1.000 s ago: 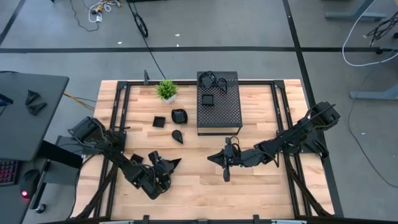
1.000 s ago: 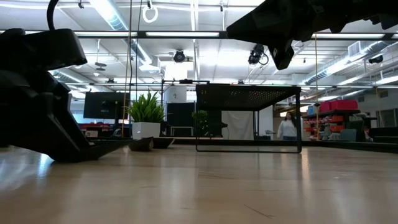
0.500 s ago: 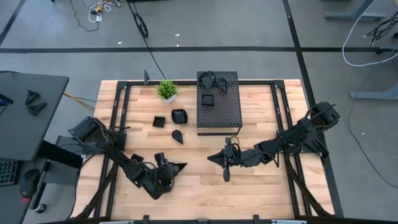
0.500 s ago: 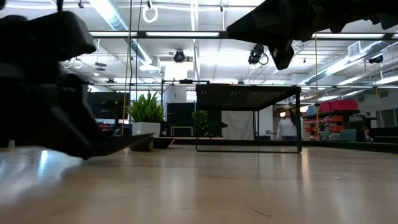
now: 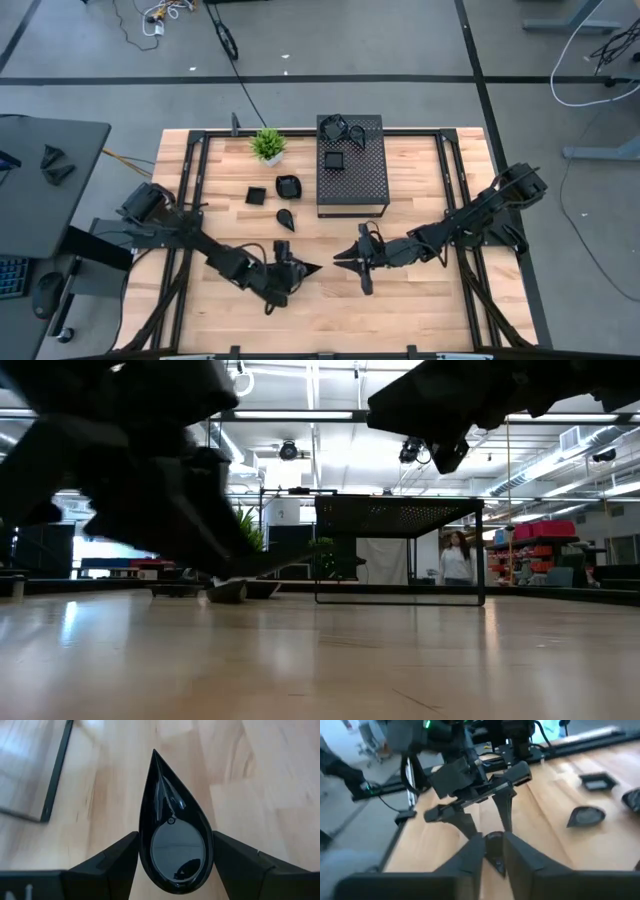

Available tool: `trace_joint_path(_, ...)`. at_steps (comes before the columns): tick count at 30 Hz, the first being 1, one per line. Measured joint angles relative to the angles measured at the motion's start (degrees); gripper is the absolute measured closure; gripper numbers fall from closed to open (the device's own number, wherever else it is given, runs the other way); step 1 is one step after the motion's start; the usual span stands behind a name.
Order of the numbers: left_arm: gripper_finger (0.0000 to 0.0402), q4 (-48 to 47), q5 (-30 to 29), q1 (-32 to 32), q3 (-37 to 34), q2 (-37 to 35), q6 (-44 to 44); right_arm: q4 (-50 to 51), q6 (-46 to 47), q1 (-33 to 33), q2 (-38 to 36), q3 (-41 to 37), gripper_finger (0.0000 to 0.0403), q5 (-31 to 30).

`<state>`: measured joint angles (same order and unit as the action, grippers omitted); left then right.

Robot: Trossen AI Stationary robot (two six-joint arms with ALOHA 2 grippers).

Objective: Pick & Place Mini shaped plates
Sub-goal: Stack the bottom drop shaped plate on top of the drop shaped plates on the shelf

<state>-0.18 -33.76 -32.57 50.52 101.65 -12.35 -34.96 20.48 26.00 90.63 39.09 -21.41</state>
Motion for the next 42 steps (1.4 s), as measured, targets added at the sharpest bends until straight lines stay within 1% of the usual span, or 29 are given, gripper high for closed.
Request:
trace_joint_path(3, 0.0154, 0.07, 3.42, 2.02, 2.02, 0.00, 4.51, 2.02, -5.05, 0.27, -0.66, 0.22, 0.0280, 0.04)
trace_joint_path(6, 0.0154, -0.49, 6.85, 3.83, 3.76, 0.00, 9.09, 9.74, -6.90, 0.33, -1.51, 2.22, 0.0225, 0.07)
trace_joint_path(10, 0.0154, -1.79, 9.94, 6.14, 5.99, 0.00, 14.82, 18.81, -9.32, 0.33, -1.17, 5.68, 0.0158, 0.21)
trace_joint_path(13, 0.0154, -4.62, 11.68, 7.69, 7.76, 0.00, 17.83, 19.97, -11.18, 0.33, -0.40, 6.27, 0.0123, 0.25)
trace_joint_path(15, 0.0154, -6.85, 12.02, 8.53, 9.04, 0.00, 18.69, 19.23, -10.82, 0.33, 0.46, 6.27, 0.0108, 0.49)
trace_joint_path(19, 0.0154, -10.00, 12.43, 9.75, 10.70, 0.00, 18.72, 18.83, -10.48, 0.36, 3.38, 6.27, 0.0098, 0.48)
trace_joint_path(21, 0.0154, -9.92, 12.55, 10.18, 11.19, 0.00, 18.67, 18.20, -11.00, 0.35, 5.00, 6.21, 0.0097, 0.37)
trace_joint_path(26, 0.0154, -10.13, 13.07, 10.68, 12.41, 0.00, 18.33, 16.50, -12.36, 0.35, 7.23, 6.23, 0.0104, -2.94)
trace_joint_path(34, 0.0154, -9.54, 13.38, 11.03, 14.44, 0.00, 16.78, 12.97, -16.85, 0.35, 7.74, 6.23, 0.0112, -3.71)
trace_joint_path(37, 0.0154, -7.85, 13.95, 11.22, 14.56, 0.00, 15.95, 12.74, -17.52, 0.24, 7.74, 6.23, 0.0113, -5.48)
trace_joint_path(42, 0.0154, -6.15, 14.52, 11.20, 14.56, -0.01, 15.57, 10.95, -17.67, 0.24, 7.74, 6.23, 0.0113, -5.76)
